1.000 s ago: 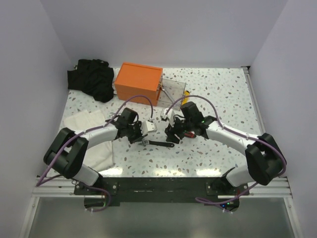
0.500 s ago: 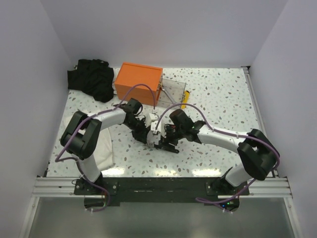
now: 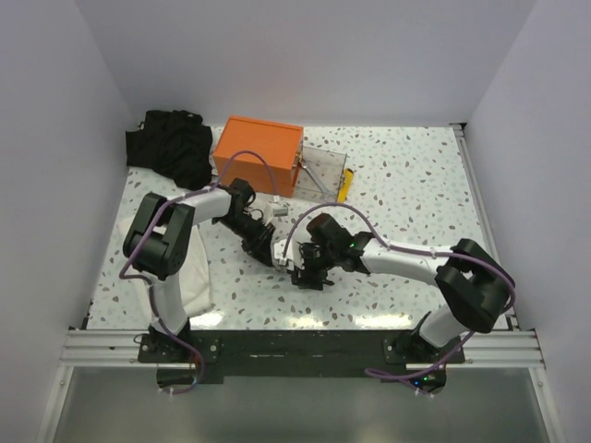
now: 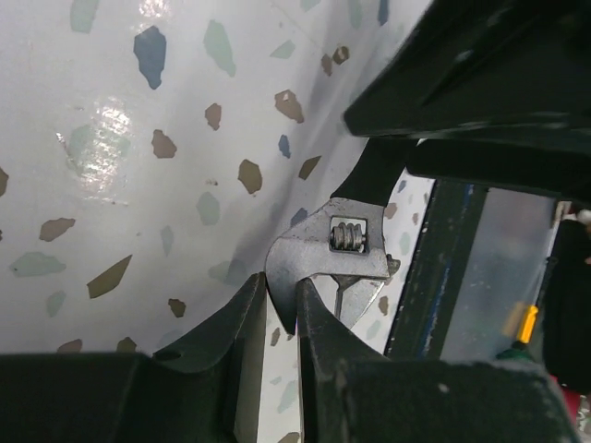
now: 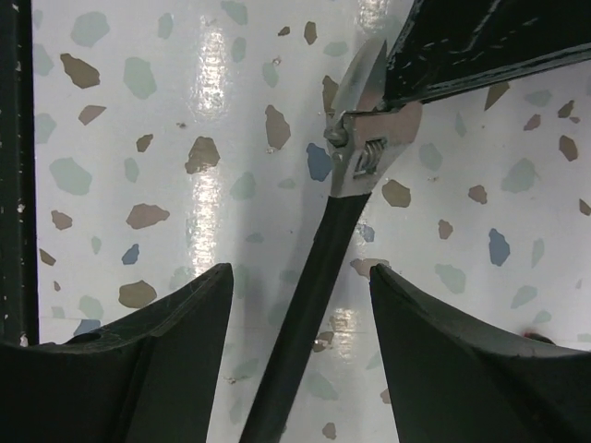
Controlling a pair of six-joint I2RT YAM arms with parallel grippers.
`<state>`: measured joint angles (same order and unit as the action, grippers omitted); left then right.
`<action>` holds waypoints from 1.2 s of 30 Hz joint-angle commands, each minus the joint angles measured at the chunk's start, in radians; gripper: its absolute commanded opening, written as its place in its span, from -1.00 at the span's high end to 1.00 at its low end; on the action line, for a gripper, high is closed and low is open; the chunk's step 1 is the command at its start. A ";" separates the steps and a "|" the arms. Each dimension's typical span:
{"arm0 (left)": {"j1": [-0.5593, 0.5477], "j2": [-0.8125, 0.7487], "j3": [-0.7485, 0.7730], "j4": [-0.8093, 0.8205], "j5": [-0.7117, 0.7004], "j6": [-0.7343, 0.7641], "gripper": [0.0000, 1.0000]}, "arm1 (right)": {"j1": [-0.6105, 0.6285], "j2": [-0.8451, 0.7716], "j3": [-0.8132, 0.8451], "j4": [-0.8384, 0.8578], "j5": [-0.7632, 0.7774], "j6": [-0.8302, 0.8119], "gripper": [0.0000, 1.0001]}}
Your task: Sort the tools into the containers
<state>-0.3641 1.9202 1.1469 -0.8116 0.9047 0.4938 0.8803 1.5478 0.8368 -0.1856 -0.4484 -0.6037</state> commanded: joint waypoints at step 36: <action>0.175 -0.563 0.067 0.351 -0.426 -0.314 -0.15 | -0.515 0.270 0.683 0.002 0.145 0.752 1.00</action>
<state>-0.1928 1.4059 1.2366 -0.4744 0.5041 0.1757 0.3889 1.7069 1.3861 -0.2298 -0.2764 0.0620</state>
